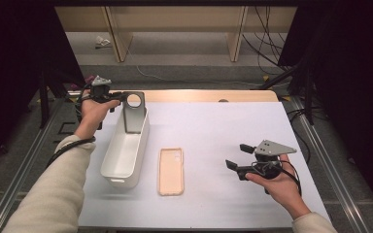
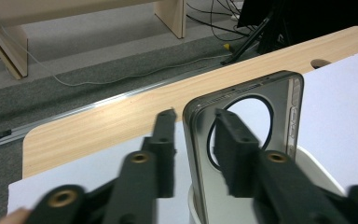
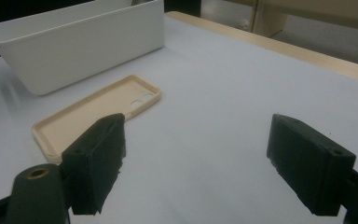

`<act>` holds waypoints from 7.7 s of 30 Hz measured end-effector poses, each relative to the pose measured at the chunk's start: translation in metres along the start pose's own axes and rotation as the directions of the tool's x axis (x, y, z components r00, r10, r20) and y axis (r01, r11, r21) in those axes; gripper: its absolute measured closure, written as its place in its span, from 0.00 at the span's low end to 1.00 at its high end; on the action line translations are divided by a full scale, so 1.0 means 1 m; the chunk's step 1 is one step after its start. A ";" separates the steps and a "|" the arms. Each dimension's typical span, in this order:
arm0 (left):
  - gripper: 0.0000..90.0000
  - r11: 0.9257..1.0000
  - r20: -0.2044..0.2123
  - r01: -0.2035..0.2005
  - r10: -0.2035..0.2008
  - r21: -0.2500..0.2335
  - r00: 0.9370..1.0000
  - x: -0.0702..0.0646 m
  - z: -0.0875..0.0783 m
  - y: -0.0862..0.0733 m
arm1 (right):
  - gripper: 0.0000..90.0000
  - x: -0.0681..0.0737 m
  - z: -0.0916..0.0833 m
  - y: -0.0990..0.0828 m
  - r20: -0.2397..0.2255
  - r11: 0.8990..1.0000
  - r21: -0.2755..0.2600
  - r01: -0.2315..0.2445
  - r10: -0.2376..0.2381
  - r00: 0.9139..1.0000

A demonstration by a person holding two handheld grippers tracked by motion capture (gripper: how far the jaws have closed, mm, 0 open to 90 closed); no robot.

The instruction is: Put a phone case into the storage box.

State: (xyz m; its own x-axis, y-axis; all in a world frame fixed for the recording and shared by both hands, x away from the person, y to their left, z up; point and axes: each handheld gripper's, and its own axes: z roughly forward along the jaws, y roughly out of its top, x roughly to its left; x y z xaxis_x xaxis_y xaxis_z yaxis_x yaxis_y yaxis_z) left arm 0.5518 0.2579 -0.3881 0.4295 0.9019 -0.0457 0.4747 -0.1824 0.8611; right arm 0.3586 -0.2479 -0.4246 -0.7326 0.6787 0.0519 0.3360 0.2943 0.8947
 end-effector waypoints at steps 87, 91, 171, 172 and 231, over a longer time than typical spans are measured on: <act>1.00 0.849 0.505 -0.453 0.274 0.274 0.819 -0.267 -0.028 -0.131 | 0.23 0.001 0.000 0.001 -0.005 1.000 0.000 0.005 -0.005 1.000; 1.00 0.845 0.510 -0.458 0.276 0.276 0.815 -0.265 -0.031 -0.132 | 0.23 0.001 0.000 0.001 -0.005 1.000 0.001 0.004 -0.004 1.000; 0.14 0.864 0.464 -0.501 0.426 0.047 0.777 -0.216 -0.084 -0.065 | 0.22 -0.001 0.001 0.000 -0.008 1.000 0.001 -0.003 0.003 1.000; 0.14 0.866 0.463 -0.498 0.425 0.042 0.778 -0.216 -0.084 -0.064 | 0.22 -0.001 0.001 0.000 -0.006 1.000 0.001 -0.004 0.004 1.000; 0.43 0.381 0.633 -0.887 0.627 0.260 0.455 -0.252 -0.055 -0.123 | 0.22 0.000 0.001 0.002 -0.007 1.000 -0.003 0.002 -0.002 1.000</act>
State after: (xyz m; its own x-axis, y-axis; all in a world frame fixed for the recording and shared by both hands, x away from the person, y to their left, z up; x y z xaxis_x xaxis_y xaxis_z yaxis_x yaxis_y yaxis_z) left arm 0.3428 0.0747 -0.4550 0.9789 0.0480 0.1987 -0.0005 -0.9715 0.2371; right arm 0.3601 -0.2470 -0.4230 -0.7376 0.6732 0.0530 0.3329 0.2942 0.8959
